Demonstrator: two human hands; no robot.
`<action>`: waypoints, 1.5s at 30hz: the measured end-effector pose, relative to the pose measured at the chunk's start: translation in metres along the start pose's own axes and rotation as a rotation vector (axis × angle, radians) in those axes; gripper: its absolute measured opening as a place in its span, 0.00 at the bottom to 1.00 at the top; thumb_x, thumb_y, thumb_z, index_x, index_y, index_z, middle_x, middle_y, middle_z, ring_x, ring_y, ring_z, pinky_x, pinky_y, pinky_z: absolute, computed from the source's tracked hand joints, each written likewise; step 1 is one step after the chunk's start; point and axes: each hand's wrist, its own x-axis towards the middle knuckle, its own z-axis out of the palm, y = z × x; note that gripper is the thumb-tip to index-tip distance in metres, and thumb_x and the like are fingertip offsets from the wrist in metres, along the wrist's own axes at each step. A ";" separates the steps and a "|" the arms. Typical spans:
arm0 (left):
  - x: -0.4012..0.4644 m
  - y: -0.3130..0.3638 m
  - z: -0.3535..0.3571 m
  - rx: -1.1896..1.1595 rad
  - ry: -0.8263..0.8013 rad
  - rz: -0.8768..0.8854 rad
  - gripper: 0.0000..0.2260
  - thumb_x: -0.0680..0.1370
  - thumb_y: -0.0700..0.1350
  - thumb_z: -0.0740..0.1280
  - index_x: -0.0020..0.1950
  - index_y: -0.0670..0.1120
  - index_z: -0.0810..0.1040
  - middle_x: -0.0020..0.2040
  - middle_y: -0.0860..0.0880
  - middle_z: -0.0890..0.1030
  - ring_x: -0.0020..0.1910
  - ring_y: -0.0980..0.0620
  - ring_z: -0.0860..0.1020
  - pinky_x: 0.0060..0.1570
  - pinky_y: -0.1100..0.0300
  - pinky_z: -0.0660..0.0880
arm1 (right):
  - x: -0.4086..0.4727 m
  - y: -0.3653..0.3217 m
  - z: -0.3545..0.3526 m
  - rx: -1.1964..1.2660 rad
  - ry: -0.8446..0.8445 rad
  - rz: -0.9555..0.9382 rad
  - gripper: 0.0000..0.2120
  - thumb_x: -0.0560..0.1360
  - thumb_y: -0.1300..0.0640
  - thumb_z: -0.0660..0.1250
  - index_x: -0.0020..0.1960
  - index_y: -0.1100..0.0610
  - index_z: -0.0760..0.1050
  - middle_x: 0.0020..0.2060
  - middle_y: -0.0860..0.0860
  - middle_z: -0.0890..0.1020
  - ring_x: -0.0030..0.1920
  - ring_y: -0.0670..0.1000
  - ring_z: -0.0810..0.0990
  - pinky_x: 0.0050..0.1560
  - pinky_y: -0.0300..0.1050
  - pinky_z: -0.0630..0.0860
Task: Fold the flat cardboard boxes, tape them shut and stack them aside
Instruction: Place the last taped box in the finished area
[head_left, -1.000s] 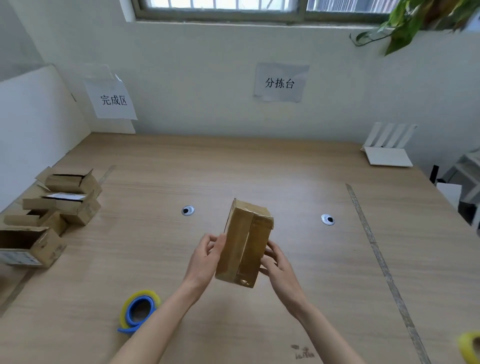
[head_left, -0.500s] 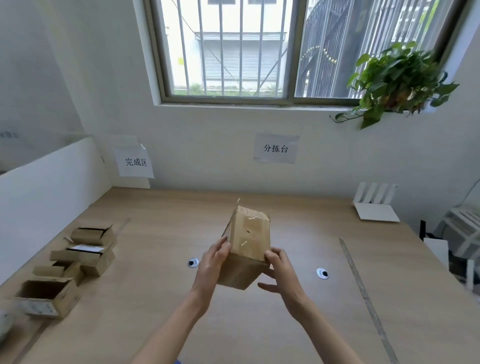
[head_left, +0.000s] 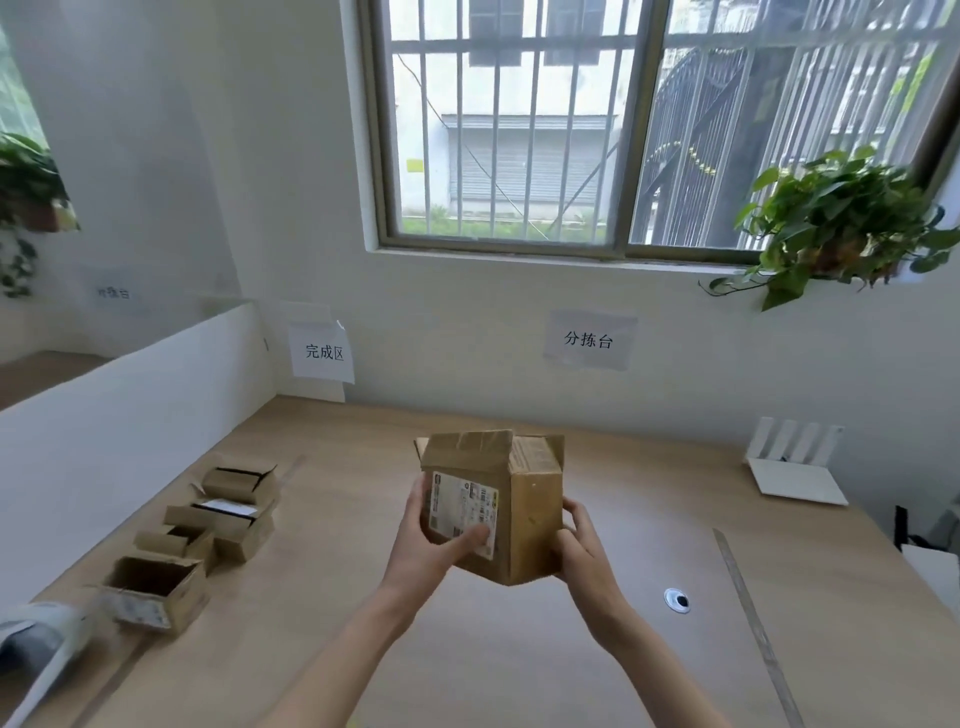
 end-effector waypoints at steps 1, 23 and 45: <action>-0.001 -0.001 -0.006 0.014 0.021 0.015 0.39 0.60 0.60 0.85 0.65 0.70 0.68 0.58 0.61 0.81 0.59 0.62 0.79 0.49 0.65 0.80 | 0.000 -0.001 0.005 -0.029 0.001 -0.014 0.19 0.83 0.64 0.53 0.66 0.44 0.69 0.58 0.51 0.82 0.56 0.49 0.83 0.49 0.45 0.82; -0.104 -0.055 -0.330 0.180 0.455 -0.111 0.24 0.66 0.56 0.81 0.59 0.62 0.75 0.56 0.62 0.80 0.58 0.58 0.78 0.52 0.66 0.77 | -0.047 0.007 0.322 -0.047 -0.083 -0.048 0.17 0.84 0.64 0.61 0.69 0.50 0.74 0.59 0.48 0.81 0.56 0.46 0.83 0.46 0.39 0.83; -0.094 -0.201 -0.519 0.234 0.384 -0.512 0.50 0.51 0.74 0.78 0.69 0.61 0.67 0.62 0.61 0.76 0.66 0.49 0.76 0.64 0.45 0.75 | -0.005 0.146 0.516 -0.193 -0.360 0.184 0.32 0.71 0.48 0.77 0.71 0.43 0.68 0.63 0.38 0.77 0.62 0.39 0.76 0.52 0.32 0.77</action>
